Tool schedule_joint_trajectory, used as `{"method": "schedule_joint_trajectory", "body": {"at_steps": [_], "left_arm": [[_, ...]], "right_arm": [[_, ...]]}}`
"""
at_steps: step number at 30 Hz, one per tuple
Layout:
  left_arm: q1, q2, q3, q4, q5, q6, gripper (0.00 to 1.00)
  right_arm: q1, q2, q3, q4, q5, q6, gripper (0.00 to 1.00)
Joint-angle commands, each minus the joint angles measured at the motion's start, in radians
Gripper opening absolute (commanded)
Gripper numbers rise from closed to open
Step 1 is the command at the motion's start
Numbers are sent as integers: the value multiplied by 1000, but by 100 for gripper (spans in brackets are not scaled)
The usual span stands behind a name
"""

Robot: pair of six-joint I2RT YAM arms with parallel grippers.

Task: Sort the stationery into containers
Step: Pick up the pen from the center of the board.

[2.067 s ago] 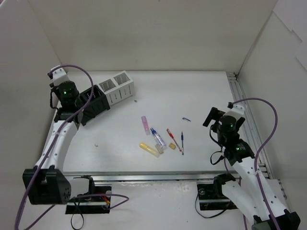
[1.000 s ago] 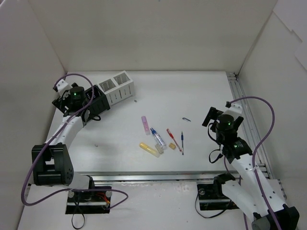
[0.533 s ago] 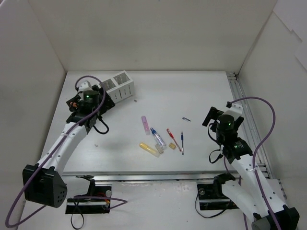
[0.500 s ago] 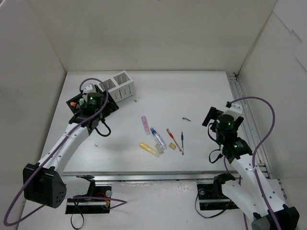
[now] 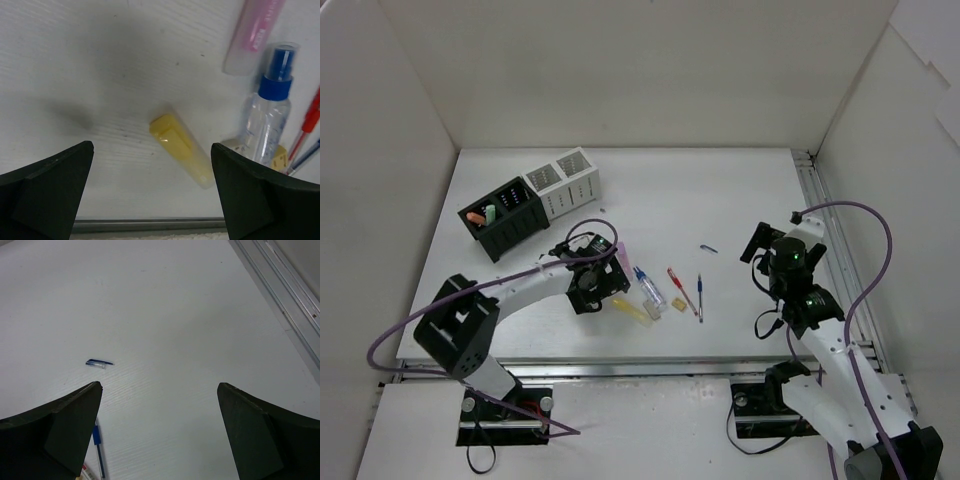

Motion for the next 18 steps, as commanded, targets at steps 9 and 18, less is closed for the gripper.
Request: {"method": "schedule_joint_trajectory", "body": {"at_steps": [9,18], "left_arm": [[-44,200,155,1,103,-91,91],[-62,233,146,12,127,-74,36]], "right_arm": [[8,49,23,51,15,27,98],[7,75,34,50,-4,32,98]]}}
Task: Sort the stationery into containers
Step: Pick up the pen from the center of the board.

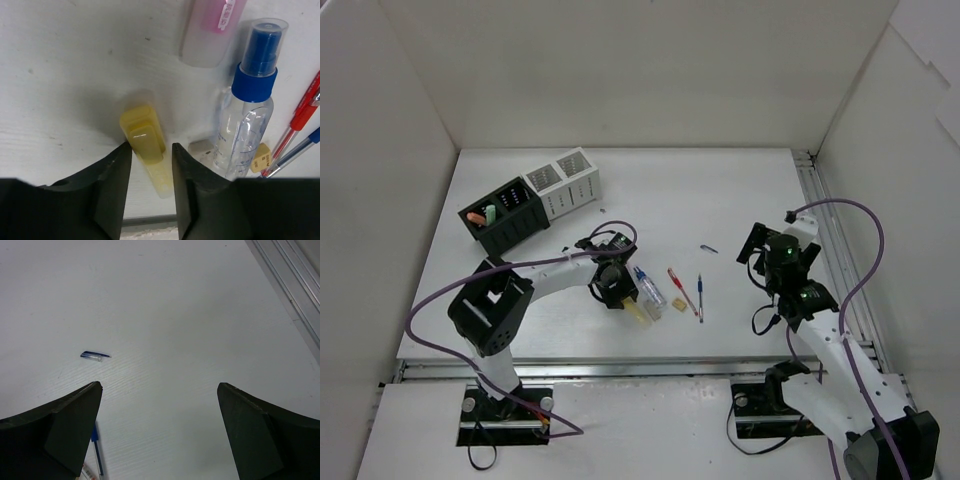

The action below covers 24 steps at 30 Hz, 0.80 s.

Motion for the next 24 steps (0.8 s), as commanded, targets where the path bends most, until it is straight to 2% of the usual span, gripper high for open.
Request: {"method": "schedule_joint_trajectory", "body": {"at_steps": [1,3,5,9,11,14,18,21,24], "left_arm": [[-13,7,7,-4,-2,3,32],[-13,2,10,-11,-14,11,20],[-13,-7,14,-14,-22,28,17],[-4,-38,30,-55,-81,50,0],[21,-82,30,-75,-111,80,0],[36,-186,19,-90,-227,139,0],[79,-396,27,-115,-499,228,0],[120,-529,27,-66,-636,349,0],[203,-628,1,66,-672,522,0]], "right_arm": [[5,17,34,50,5,12,98],[11,15,36,50,2,14,98],[12,10,37,47,-7,1,98],[40,23,53,50,-62,-31,98],[49,38,63,50,-78,-48,98],[83,110,88,51,-78,-72,98],[162,220,151,65,-91,-102,98],[227,332,223,69,-70,-111,98],[296,431,298,69,-32,-126,98]]}}
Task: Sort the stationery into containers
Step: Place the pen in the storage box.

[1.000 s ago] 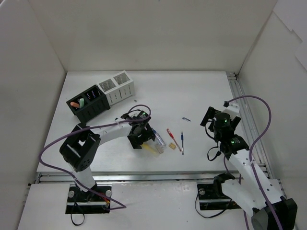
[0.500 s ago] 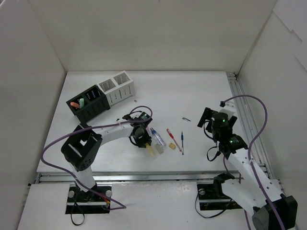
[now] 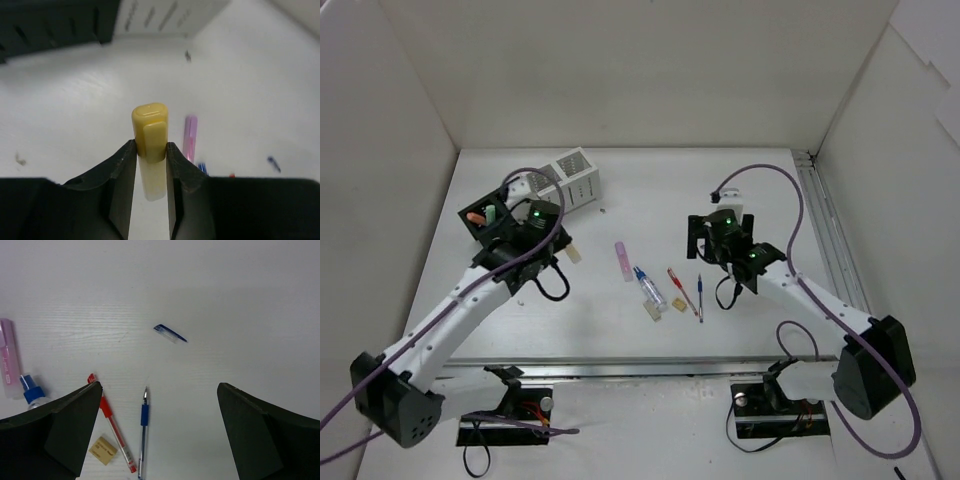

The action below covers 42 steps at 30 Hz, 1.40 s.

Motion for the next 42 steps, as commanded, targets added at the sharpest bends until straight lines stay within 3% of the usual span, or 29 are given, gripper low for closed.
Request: {"method": "schedule_joint_trajectory", "body": {"at_steps": [1,3,10,14,18,28,36,42], "left_arm": [[106,-91,1,135,-151,238,0],[163,-112,-9,224,-166,349,0],[398,-30,6,426,-211,537,0],[505,73,37,514,-243,570,0],[588,179,76,572,-170,570,0],[671,227,34,703,-136,548,0],[671,263,127,722,-134,576,0],[671,308,64,761,-130,577,0]], "right_arm": [[61,71,106,57,68,-27,98],[92,123,133,60,78,-27,98],[153,280,263,76,61,-27,98],[190,328,289,75,59,-29,98],[219,387,346,75,35,-36,98],[297,585,487,75,9,-47,98],[310,637,510,76,18,-29,98],[311,676,530,75,-13,-23,98]]}}
